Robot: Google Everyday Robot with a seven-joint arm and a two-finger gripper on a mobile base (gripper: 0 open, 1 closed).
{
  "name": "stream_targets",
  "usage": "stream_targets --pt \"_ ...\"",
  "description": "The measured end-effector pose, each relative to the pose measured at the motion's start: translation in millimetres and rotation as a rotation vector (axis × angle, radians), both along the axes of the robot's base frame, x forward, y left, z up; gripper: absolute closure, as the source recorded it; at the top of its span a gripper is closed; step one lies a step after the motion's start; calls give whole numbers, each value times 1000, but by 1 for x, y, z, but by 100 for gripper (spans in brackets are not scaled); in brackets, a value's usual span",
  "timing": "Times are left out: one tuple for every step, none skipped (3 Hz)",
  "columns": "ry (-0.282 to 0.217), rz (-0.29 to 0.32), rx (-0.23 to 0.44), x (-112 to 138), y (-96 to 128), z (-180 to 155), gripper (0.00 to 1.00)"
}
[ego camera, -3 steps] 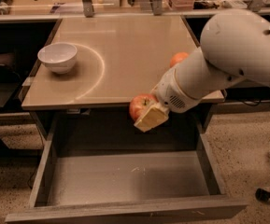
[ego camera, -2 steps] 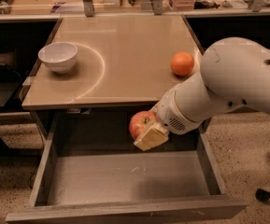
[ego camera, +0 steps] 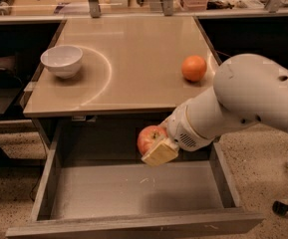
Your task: Place apple into top drawer
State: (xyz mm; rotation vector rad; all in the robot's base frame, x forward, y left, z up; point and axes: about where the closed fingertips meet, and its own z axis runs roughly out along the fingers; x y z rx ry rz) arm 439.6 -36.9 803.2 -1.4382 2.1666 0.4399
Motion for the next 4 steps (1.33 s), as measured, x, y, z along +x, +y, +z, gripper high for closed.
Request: stream_targets --pt "25 -19 60 -1 10 -31 100" --pt "33 -7 105 14 31 -78 100" --pt "33 -7 105 14 31 -78 100" --pt "24 -18 111 18 36 -95 100"
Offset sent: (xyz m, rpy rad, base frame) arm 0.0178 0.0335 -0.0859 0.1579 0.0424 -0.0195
